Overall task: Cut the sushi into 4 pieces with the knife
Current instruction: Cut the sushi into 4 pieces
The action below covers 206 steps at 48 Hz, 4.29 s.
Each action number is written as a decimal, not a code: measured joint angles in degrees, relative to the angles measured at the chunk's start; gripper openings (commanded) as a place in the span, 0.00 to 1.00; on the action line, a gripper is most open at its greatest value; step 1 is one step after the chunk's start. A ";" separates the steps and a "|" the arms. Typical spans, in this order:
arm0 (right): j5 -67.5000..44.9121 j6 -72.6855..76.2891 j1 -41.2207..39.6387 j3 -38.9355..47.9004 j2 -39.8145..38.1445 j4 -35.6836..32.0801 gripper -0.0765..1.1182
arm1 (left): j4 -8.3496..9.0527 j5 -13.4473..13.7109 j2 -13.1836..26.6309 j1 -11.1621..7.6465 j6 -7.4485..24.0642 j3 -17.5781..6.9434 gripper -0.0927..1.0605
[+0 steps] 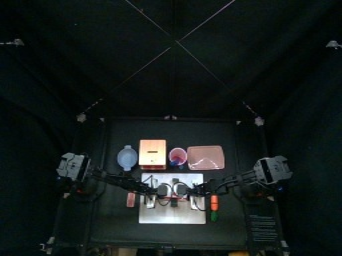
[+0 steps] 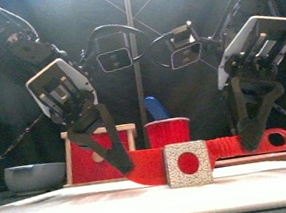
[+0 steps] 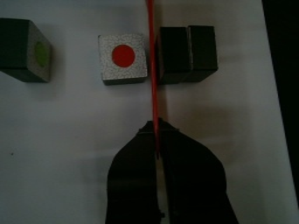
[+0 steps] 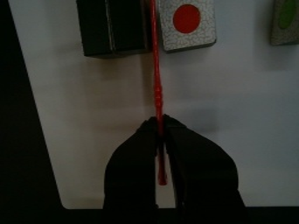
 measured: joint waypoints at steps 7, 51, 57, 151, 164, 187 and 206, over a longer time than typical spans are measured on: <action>0.00 0.00 -0.53 0.00 0.00 -0.62 0.22 | 0.35 0.00 -0.09 0.35 0.00 0.00 0.31; 2.37 -0.26 -5.27 -0.35 -0.44 -4.66 0.22 | 6.77 0.00 -0.35 5.62 0.09 0.00 0.31; 2.72 -0.35 -5.98 -0.44 -0.53 -5.19 0.22 | 7.47 0.00 -0.35 6.50 0.00 0.00 0.31; 6.15 -0.09 0.62 -2.55 -5.36 0.26 0.22 | 0.70 3.16 -5.54 -2.99 -0.18 -1.76 0.31; 6.15 0.00 0.70 -2.64 -5.27 0.44 0.22 | 0.62 3.16 -5.54 -2.99 -0.09 -1.76 0.31; 6.15 0.00 1.32 -2.81 -5.19 0.70 0.22 | -1.05 3.16 -5.54 -3.43 -0.18 -1.76 0.31; 5.89 0.00 1.32 -2.99 -4.48 0.70 0.22 | -1.67 3.16 -5.01 -3.87 -0.18 -1.58 0.31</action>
